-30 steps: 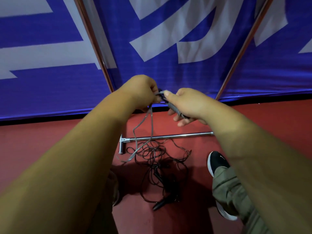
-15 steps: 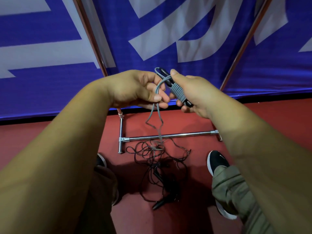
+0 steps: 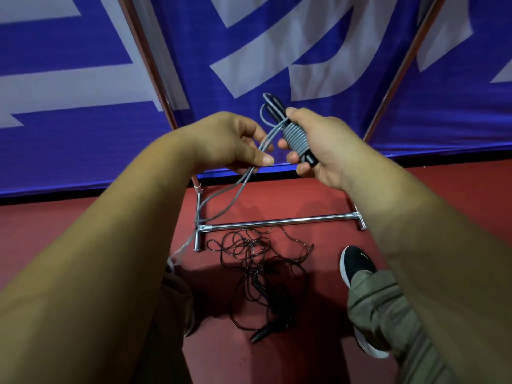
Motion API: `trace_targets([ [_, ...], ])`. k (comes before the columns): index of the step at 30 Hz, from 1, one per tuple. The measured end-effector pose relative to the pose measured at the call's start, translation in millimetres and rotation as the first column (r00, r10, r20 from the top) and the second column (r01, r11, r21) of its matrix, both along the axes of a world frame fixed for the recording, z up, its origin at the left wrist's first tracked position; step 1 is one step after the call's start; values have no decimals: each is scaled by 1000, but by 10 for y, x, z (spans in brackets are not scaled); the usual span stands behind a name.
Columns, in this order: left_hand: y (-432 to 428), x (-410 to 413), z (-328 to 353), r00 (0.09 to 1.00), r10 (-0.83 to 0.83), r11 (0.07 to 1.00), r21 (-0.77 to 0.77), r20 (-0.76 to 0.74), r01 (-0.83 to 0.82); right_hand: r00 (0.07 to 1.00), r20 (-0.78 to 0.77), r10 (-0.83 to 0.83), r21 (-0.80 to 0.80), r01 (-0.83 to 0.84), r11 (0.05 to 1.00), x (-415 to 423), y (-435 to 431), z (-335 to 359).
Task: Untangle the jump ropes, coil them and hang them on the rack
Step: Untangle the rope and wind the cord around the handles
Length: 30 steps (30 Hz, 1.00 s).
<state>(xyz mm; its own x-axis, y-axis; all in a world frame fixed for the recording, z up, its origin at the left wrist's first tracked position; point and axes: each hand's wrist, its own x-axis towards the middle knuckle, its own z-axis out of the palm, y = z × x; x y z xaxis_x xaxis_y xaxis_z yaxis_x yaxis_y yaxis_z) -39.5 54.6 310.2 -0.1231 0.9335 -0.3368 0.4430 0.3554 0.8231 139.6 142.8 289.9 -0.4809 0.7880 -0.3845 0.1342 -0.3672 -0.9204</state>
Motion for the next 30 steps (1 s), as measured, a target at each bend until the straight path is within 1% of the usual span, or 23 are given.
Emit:
trace_targets([
  [3,18,66,-22,981,84,996,31,-175,-80,1000,5,-4,5,4,1000,-10,-13,-21],
  [4,31,82,-34,971,124,992,53,-207,-116,1000,7,-11,7,11,1000,-15,-16,-32],
  [5,40,95,-43,965,161,986,70,-206,-150,1000,12,-20,8,19,1000,-22,-14,-43],
  [6,47,93,-56,969,182,982,81,-164,-171,999,21,-29,10,29,1000,-25,-8,-51],
  [7,42,98,-60,981,174,982,87,-89,-166,999,31,-38,13,38,999,-26,4,-57],
  [9,34,91,-68,989,111,985,121,102,-123,997,50,-51,24,50,998,-22,40,-70],
  [10,34,85,-73,975,90,981,149,204,-122,997,59,-51,33,49,998,-18,56,-75],
  [12,42,87,-78,911,92,969,173,401,-174,997,63,-44,46,41,998,-15,69,-86],
  [13,54,92,-79,880,97,966,170,465,-197,998,56,-42,49,39,998,-16,71,-88],
  [14,65,93,-75,865,98,963,171,492,-206,998,47,-42,51,40,998,-16,71,-83],
  [15,77,87,-80,872,94,963,178,481,-202,998,39,-46,52,44,998,-16,76,-74],
  [16,88,67,-90,894,82,965,190,439,-182,998,30,-54,49,52,997,-13,83,-59],
  [17,91,48,-97,928,63,968,202,366,-146,998,23,-67,41,66,997,-4,91,-40],
  [19,81,6,-105,985,33,975,210,169,-68,995,12,-95,19,95,995,16,102,-4],
  [21,54,-11,-86,1000,22,981,194,8,-23,995,-6,-99,-7,99,995,31,95,23],
  [22,44,-15,-77,999,17,984,180,-41,-10,996,-21,-92,-26,91,996,37,82,37],
  [26,18,10,-48,993,-27,995,98,-116,38,997,-56,-58,-48,55,997,46,50,44],
  [30,13,56,-77,987,-16,997,67,-162,27,997,-53,-61,-33,59,998,15,33,21],
])
